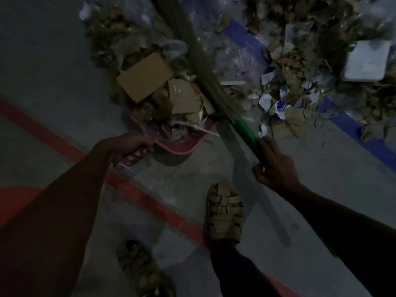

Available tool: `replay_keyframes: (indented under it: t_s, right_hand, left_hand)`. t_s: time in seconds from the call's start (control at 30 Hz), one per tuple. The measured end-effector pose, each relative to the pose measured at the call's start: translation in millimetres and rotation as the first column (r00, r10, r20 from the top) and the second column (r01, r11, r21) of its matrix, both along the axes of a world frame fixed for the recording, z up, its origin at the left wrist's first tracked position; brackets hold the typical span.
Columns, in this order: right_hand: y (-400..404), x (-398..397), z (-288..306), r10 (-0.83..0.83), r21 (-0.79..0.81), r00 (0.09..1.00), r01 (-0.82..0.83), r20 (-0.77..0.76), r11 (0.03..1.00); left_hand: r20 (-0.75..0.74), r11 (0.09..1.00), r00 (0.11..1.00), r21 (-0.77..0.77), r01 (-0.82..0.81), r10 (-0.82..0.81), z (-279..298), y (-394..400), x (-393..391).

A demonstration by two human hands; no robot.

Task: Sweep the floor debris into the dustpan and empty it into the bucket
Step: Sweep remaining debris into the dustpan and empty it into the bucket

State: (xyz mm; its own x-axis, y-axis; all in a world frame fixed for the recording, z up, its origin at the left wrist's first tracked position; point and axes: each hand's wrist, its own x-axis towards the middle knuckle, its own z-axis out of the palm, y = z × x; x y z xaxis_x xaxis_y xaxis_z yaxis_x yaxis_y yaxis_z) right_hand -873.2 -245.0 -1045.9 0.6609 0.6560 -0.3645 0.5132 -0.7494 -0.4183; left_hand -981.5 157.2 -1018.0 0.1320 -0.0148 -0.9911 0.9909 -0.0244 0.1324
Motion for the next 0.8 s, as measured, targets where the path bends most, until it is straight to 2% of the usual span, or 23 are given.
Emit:
replay_keyframes:
  t_s: [0.17,0.47,0.8]
  right_hand:
    - [4.4,-34.0,3.6,-0.020,0.010,0.999,0.021,-0.047,1.000]
    - [12.1,-38.4,39.9,0.005,0.040,0.999,-0.003,-0.048,0.999]
    - [31.8,-40.2,128.4,0.000,0.105,1.000,-0.002,0.016,0.994]
  left_hand:
    - [-0.016,0.999,1.000,-0.040,0.023,-0.023,13.8,-4.7,0.3]
    - [0.092,0.998,0.994,0.022,0.063,-0.065,57.1,-2.9,-0.9]
    - [0.186,0.998,0.983,0.062,-0.012,0.000,165.2,-4.0,-10.6]
